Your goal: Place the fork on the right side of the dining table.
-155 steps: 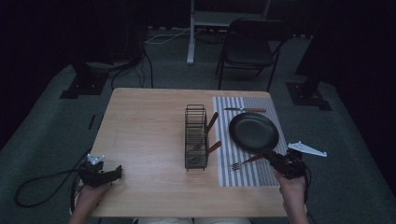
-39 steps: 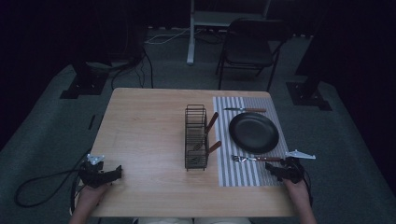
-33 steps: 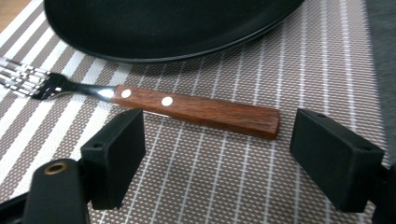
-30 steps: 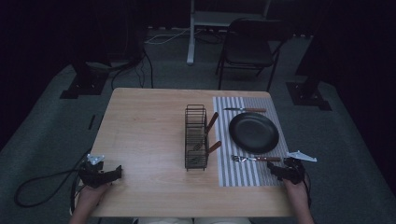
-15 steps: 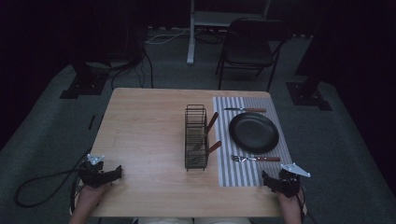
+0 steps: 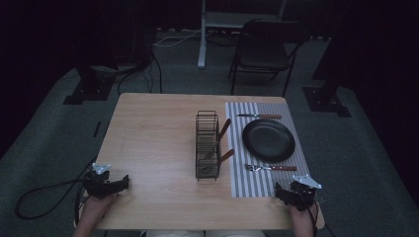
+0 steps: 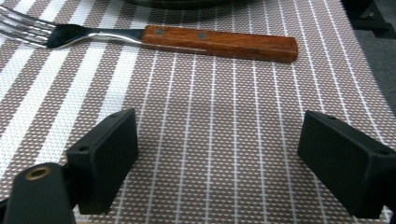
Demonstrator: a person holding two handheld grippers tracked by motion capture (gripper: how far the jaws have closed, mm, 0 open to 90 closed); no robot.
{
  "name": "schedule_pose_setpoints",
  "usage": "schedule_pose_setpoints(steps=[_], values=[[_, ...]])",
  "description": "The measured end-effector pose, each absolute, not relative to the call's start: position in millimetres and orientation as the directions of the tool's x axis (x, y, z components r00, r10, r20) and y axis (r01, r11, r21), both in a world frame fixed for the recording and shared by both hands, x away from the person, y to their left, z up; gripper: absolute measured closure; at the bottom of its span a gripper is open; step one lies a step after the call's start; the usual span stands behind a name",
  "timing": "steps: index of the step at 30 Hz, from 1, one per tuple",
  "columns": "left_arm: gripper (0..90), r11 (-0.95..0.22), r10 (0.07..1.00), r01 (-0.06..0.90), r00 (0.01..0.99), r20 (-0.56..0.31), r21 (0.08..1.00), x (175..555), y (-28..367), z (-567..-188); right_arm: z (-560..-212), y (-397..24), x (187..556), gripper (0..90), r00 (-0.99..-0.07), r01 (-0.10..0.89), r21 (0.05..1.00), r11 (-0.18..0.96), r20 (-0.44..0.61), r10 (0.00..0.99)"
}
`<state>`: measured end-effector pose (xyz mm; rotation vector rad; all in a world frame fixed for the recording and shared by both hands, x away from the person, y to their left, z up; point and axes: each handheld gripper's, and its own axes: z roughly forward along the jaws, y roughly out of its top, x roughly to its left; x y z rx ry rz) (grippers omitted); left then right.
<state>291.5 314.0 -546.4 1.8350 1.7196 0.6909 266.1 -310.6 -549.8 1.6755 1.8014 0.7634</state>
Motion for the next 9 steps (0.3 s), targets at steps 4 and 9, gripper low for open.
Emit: schedule_pose_setpoints(steps=[4,9], values=[[0.2,-0.052,0.998,0.729,0.06,0.011,0.683,291.5,314.0,-546.4,-550.2,-313.4,267.0,12.0,-0.057,0.69,0.724,0.031,0.011,0.998],[0.2,-0.049,0.998,0.728,0.059,0.009,0.684,291.6,313.8,-546.4,-550.2,-313.9,267.3,11.9,-0.057,0.69,0.723,0.028,0.015,0.998]])
